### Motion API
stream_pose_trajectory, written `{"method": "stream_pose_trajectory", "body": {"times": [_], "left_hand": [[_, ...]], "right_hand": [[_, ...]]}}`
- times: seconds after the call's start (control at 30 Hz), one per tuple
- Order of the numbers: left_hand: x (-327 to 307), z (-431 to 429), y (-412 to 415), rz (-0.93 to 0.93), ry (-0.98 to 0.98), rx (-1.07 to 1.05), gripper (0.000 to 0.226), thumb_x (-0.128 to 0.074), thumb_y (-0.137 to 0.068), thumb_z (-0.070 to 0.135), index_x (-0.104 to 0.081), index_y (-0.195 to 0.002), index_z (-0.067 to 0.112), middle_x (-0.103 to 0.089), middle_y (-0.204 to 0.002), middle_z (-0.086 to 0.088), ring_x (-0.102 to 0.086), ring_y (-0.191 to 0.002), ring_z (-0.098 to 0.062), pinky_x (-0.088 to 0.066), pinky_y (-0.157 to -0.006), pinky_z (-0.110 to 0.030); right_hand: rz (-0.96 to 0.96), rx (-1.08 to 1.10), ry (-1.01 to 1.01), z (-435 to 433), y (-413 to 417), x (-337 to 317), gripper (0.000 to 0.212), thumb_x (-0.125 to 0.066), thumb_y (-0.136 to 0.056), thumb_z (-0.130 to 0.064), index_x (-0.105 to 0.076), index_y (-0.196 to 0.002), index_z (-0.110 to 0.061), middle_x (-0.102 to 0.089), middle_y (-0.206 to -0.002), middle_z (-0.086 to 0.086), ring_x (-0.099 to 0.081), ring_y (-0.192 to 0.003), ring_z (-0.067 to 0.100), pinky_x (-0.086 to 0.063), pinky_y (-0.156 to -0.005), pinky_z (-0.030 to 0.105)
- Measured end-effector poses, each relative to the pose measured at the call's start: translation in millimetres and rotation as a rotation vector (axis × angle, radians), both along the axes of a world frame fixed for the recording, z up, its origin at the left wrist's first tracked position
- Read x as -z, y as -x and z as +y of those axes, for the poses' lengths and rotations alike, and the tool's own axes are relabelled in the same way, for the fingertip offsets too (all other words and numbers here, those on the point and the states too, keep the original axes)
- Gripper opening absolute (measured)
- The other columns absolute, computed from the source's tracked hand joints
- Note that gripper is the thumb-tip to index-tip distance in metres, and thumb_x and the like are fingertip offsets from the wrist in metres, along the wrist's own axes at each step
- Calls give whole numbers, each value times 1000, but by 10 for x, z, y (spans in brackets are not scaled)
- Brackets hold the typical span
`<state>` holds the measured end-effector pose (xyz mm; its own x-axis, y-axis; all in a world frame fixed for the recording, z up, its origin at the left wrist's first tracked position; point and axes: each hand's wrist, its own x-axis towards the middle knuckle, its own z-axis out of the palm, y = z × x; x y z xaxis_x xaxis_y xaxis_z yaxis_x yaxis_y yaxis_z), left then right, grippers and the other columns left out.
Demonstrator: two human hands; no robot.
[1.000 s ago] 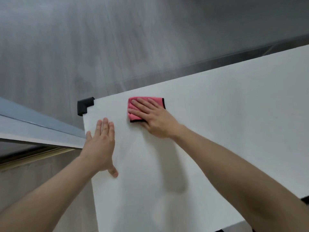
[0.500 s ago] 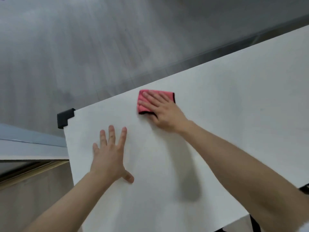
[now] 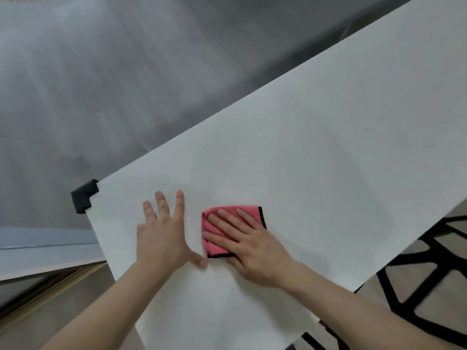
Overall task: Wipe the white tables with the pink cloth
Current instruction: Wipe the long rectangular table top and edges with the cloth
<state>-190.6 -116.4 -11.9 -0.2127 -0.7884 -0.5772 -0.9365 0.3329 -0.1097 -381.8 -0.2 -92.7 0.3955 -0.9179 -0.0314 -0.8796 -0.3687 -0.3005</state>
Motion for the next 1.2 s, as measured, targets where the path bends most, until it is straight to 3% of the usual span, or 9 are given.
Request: {"method": "stream_pose_trajectory", "body": {"times": [0.07,0.23,0.4,0.53,0.77,0.87,0.97,1.07,1.2], "left_hand": [[-16,-19,-8,8,-10,8,193,-86,-26,96,31,-165,29,15,-179,-21,-2,-165,-51,-43,-118,-60],[-19,-23,-37,-4,8,58,191,-81,-28,100,24,-169,26,11,-180,-23,-6,-165,-53,-42,-119,-57],[-16,-14,-93,20,31,123,189,-74,-28,105,18,-171,24,3,-179,-27,-12,-162,-58,-44,-117,-59],[-1,-16,-97,19,57,157,187,-74,-29,105,15,-172,23,0,-178,-30,-16,-160,-60,-48,-112,-62],[-30,-38,-47,-2,53,195,189,-74,-26,106,9,-173,21,-9,-177,-29,-27,-158,-55,-47,-113,-64],[-69,5,2,65,118,561,159,-79,-50,98,-2,-172,33,-14,-179,-12,-19,-165,-39,-41,-119,-63],[-142,137,163,155,18,837,130,-90,-74,69,-8,-172,44,-11,-181,-1,-16,-166,-27,-40,-123,-58],[-164,302,331,115,-31,834,145,-92,-59,79,-9,-171,38,-24,-171,-9,-32,-155,-32,-48,-115,-54],[-48,373,381,68,44,838,162,-89,-45,89,2,-170,42,-17,-173,-13,-33,-153,-37,-51,-107,-57]], "right_hand": [[38,85,5,-414,191,-55,63,-42,-110,-46,-26,-171,-36,-8,-181,-4,-2,-168,20,-6,-136,49],[80,653,-43,-1308,347,-192,60,-32,-115,-52,-21,-172,-36,-2,-182,-6,2,-168,15,4,-135,45],[31,732,121,266,-862,-40,61,-27,-115,-53,-34,-169,-26,-19,-180,0,-12,-168,21,-10,-135,52],[68,659,30,1391,-1376,-19,60,-31,-115,-52,-23,-172,-34,-9,-182,-3,-7,-168,21,-9,-135,51],[99,1006,-30,410,-631,-115,60,-34,-114,-51,-24,-171,-34,-5,-182,-3,0,-168,18,2,-135,47],[99,984,43,777,-1059,12,62,-28,-115,-52,-25,-172,-28,-10,-181,0,-2,-168,21,-3,-135,51],[119,945,97,1547,-1623,127,61,-32,-116,-54,-27,-171,-28,-12,-181,-1,-6,-168,21,-7,-136,51],[135,929,77,1672,-1116,99,62,-42,-113,-51,-28,-171,-33,-14,-181,-2,-9,-168,20,-4,-137,46],[120,1231,-56,1159,472,-53,63,-25,-115,-52,-14,-173,-31,-2,-182,-1,4,-168,17,7,-135,42]]}}
